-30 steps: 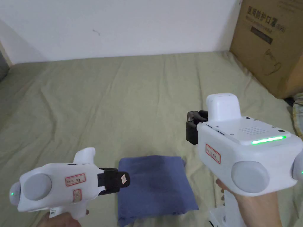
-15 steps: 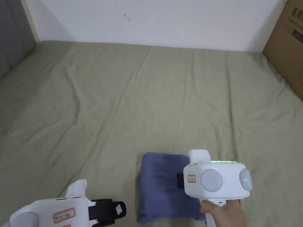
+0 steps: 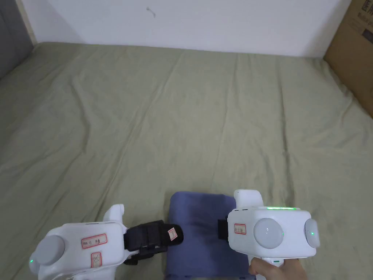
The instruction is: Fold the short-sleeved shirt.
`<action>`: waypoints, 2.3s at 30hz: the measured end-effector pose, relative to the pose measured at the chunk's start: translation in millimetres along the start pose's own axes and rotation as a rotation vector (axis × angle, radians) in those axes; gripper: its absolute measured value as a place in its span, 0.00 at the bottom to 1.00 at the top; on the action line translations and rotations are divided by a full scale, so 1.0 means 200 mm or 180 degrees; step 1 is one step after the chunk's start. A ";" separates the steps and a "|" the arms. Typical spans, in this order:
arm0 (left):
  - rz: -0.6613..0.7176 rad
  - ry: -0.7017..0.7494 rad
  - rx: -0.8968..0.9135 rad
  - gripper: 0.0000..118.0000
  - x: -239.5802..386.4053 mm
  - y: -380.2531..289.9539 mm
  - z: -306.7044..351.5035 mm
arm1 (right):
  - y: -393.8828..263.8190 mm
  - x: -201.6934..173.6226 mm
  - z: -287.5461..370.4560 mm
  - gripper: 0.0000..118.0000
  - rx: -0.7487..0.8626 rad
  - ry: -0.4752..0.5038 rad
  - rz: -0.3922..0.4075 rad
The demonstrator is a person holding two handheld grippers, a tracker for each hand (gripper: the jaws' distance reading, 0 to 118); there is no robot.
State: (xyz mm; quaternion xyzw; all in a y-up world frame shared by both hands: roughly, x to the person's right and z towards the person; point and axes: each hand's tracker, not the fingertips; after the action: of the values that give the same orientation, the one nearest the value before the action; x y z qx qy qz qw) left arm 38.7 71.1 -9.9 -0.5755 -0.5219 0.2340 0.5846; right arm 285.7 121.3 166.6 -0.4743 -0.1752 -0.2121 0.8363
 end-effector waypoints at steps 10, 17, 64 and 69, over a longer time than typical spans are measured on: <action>0.0272 -0.0573 -0.0218 0.92 -0.08 0.09 -0.36 | 0.00 0.04 -0.02 0.01 -0.0013 0.0104 -0.0072; 0.0186 -0.0343 -0.0455 0.20 -0.14 0.15 -0.40 | 0.03 0.08 0.05 0.01 0.0076 0.0097 -0.0192; -0.1204 0.3352 0.0370 0.01 0.17 0.32 0.87 | -0.01 -0.24 0.49 0.01 0.1169 -0.0121 0.0320; -0.1383 0.2996 0.0623 0.00 0.41 0.08 0.65 | -0.05 -0.18 0.54 0.01 0.1230 -0.0166 0.0254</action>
State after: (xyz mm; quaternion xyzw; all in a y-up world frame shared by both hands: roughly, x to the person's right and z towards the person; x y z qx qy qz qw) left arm -42.6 202.1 -24.2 -0.4395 -0.2859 -0.1287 0.8418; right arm 240.5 217.2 209.8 -0.3169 -0.2152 -0.1289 0.9147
